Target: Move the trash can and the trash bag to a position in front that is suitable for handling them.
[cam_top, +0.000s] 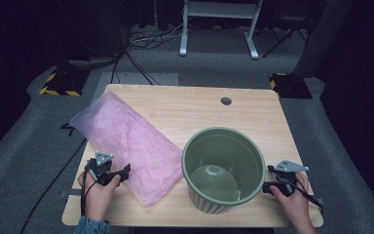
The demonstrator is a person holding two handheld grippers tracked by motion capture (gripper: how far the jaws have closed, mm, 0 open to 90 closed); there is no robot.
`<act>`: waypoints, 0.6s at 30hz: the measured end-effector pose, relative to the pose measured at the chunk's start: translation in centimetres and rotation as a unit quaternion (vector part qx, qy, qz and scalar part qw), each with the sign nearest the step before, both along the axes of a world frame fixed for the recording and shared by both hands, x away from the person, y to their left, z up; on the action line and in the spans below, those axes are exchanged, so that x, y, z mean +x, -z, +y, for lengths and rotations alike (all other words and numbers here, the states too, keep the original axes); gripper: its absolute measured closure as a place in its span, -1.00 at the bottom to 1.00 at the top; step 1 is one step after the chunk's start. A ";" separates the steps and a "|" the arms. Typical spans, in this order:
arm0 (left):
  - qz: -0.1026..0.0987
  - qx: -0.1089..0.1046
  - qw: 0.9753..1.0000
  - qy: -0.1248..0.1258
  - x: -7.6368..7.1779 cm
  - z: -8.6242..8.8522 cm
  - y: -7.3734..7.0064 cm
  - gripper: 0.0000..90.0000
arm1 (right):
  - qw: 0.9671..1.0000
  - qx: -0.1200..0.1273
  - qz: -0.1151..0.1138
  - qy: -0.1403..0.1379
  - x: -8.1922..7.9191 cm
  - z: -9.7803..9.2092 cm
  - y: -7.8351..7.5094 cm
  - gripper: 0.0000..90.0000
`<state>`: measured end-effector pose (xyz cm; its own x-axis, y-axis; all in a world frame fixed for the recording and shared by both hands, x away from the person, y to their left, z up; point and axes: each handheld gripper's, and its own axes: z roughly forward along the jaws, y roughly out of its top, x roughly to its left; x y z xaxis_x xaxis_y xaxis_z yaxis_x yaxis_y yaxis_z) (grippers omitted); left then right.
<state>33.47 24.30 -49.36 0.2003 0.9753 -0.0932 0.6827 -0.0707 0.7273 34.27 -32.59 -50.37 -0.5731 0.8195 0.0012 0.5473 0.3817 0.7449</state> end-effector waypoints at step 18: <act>-0.031 -0.018 0.996 0.086 2.9 -1.4 0.9 0.98 | 1.000 0.000 0.000 -0.001 0.0 0.0 0.0 -0.51</act>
<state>36.41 22.87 -50.22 0.3702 0.9225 -0.1093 0.6157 -0.1556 0.7724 34.27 -32.60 -50.37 -0.5740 0.8189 0.0005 0.5466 0.3826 0.7449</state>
